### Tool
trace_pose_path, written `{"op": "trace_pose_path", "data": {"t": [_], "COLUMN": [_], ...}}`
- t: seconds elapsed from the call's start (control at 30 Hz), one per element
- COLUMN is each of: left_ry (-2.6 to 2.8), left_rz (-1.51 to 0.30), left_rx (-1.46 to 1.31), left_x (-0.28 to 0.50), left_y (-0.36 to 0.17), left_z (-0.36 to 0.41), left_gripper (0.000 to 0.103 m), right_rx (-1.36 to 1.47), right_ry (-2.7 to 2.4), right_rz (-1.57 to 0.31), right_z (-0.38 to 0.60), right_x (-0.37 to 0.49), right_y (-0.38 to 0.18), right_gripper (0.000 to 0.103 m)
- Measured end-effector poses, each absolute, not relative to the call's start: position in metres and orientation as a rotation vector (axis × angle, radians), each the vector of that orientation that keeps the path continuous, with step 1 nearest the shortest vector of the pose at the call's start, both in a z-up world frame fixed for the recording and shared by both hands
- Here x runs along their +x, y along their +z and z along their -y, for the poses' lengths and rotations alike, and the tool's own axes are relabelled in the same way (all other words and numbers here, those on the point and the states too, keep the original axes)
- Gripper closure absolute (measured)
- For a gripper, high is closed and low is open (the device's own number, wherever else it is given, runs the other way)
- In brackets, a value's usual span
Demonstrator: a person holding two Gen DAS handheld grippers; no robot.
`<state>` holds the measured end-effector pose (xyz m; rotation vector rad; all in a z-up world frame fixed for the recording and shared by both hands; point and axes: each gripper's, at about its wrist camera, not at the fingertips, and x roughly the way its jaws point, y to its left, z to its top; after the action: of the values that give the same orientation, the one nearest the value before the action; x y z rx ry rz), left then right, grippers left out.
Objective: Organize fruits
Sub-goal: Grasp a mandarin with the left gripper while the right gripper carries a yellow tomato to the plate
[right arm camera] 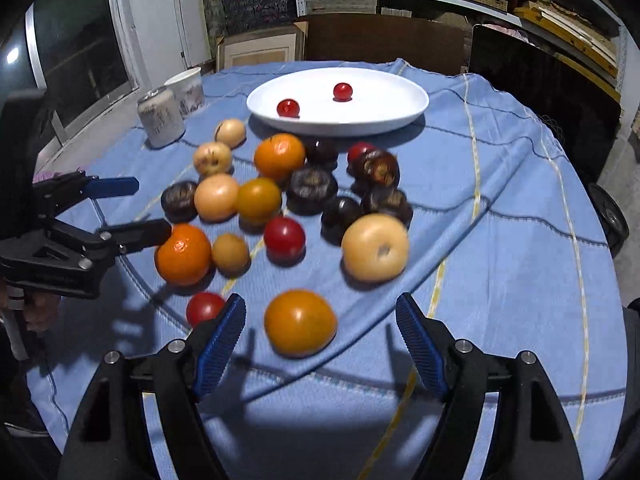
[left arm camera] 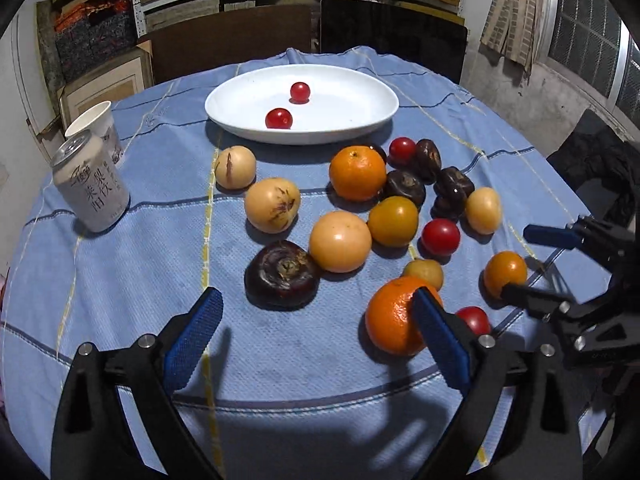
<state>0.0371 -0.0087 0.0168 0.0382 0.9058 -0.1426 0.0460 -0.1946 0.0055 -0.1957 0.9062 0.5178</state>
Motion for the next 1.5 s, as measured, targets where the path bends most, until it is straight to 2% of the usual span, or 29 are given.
{"op": "trace_pose_path", "data": {"t": [0.27,0.3,0.33,0.4,0.67,0.73,0.77,0.8,0.83,1.17,1.5], "left_ry": [-0.206,-0.215,-0.219,-0.210,-0.210,-0.225,-0.247,-0.265,-0.286,-0.270,-0.264], "left_rz": [-0.916,-0.918,-0.925,-0.949,-0.979,-0.975,-0.985,-0.997,-1.021,-1.035,-0.889], "left_rx": [0.022,0.024,0.028,0.039,0.011,0.003,-0.001,-0.007,-0.021,-0.004,0.014], "left_x": [0.037,0.039,0.039,0.042,0.042,0.043,0.044,0.046,0.049,0.045,0.055], "left_y": [0.027,0.027,0.025,0.020,0.010,0.010,0.008,0.007,0.002,0.000,0.066], "left_z": [0.021,0.024,0.026,0.031,0.034,0.035,0.037,0.038,0.039,0.041,0.015], "left_gripper": [0.010,0.010,0.010,0.010,0.010,0.026,0.042,0.054,0.057,0.059,0.059], "right_rx": [-0.192,-0.194,-0.196,-0.205,-0.243,-0.202,-0.190,-0.173,-0.157,-0.116,-0.076], "right_ry": [0.534,0.542,0.551,0.552,0.572,0.582,0.586,0.590,0.592,0.590,0.588], "right_rz": [-0.893,-0.895,-0.900,-0.920,-0.950,-0.954,-0.956,-0.958,-0.960,-0.949,-0.844], "right_z": [0.191,0.190,0.189,0.187,0.173,0.178,0.180,0.183,0.186,0.195,0.203], "right_x": [0.041,0.042,0.042,0.046,0.055,0.056,0.056,0.055,0.054,0.051,0.066], "right_y": [0.004,0.004,0.003,-0.001,-0.010,-0.010,-0.010,-0.009,-0.009,-0.003,0.048], "right_gripper": [0.026,0.030,0.044,0.062,0.062,0.062,0.062,0.062,0.062,0.062,0.063]}}
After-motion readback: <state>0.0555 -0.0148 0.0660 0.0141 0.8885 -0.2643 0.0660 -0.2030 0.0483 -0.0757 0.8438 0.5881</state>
